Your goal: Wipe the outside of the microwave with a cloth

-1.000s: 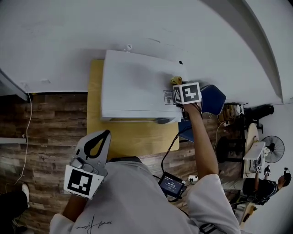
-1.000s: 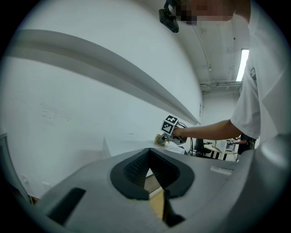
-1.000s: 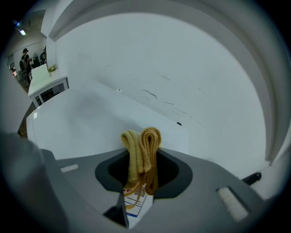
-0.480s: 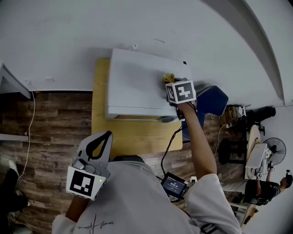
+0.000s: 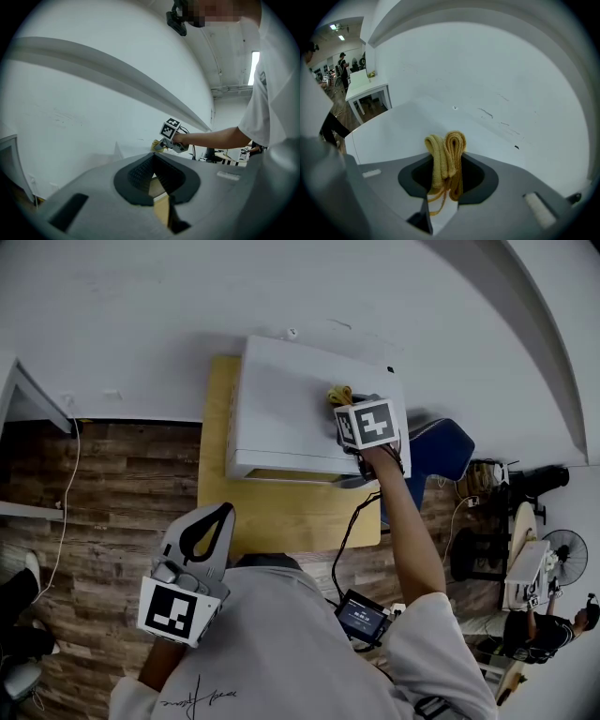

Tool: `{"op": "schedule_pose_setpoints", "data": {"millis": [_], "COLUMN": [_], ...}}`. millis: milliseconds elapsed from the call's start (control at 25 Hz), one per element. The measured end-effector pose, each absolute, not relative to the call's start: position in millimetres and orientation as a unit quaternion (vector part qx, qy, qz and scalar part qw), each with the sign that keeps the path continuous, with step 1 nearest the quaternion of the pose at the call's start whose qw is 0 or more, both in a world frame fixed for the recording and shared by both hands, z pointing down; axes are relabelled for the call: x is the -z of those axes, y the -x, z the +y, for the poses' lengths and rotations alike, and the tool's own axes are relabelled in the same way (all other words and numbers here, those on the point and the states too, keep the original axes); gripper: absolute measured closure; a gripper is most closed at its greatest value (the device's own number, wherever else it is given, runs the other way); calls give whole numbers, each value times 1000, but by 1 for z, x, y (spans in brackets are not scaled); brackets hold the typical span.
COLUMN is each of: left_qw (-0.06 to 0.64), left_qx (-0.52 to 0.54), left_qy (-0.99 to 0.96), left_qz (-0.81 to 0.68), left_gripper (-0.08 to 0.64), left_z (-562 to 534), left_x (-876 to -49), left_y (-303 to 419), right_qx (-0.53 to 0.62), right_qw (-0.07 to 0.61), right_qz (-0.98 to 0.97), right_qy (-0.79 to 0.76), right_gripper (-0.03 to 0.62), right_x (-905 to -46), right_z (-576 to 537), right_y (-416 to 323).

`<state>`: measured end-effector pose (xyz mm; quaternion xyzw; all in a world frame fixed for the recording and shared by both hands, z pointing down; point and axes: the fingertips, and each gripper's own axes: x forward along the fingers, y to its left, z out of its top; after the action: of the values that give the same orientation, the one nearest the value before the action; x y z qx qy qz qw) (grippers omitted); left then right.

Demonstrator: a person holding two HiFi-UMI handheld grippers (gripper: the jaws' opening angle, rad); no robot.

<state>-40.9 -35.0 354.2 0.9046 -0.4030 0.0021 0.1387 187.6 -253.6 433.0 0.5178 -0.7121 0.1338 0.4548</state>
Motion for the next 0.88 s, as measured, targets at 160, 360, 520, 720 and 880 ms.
{"op": "schedule_pose_setpoints", "data": {"millis": [160,360,520,720,880], "left_qw": [141,143,143,143,143], "left_qx": [4,4,3,1,0], "left_qy": [-902,-900,-900,-899,-897], "left_qz": [-407,-411,-412,-415,-418], "left_gripper": [561,561,561,561,561], "left_z": [-33,-31,-32,-34,-36], "left_x": [-352,-352,-354,-354,-354], "left_y": [41,42,42,42,42], "right_qx": [-133,-135,-137,-141,-143], "right_qw": [453,448,445,431,420], "right_qz": [-724,-737,-748,-766,-784], "right_qy": [-503,-488,-473,-455,-433], "right_gripper": [472,472,472,472,472], "right_x": [-433,-433,-433,-434,-433], "right_z": [-253,-253,-254,-256,-257], "right_y": [-170,-151,-134,-109,-80]}}
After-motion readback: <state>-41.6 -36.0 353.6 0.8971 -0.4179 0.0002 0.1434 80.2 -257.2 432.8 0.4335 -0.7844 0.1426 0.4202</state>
